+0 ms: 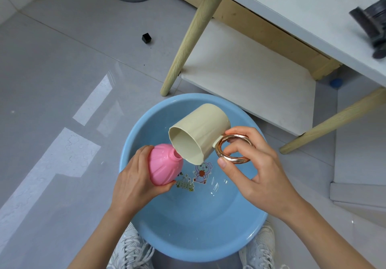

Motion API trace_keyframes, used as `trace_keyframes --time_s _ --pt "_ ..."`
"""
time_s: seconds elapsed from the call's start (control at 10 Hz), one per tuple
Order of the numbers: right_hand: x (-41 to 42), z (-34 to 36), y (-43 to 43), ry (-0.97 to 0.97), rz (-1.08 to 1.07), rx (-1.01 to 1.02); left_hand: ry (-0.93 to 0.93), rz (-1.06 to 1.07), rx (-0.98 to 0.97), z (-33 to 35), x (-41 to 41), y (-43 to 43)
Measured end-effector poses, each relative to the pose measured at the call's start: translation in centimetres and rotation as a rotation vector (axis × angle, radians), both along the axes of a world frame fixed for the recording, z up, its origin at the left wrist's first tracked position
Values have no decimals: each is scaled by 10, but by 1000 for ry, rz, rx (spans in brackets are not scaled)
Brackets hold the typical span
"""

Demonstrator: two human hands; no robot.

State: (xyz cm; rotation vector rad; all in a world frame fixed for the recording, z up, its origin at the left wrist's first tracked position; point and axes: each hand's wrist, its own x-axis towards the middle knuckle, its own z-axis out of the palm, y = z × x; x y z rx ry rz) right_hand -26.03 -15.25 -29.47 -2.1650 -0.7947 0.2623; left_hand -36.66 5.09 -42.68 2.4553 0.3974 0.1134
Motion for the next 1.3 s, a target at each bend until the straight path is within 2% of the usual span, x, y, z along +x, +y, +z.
trace_keyframes --time_s 1.3 --pt "-3 1 4 -96 20 -50 1 -14 7 0 0 0"
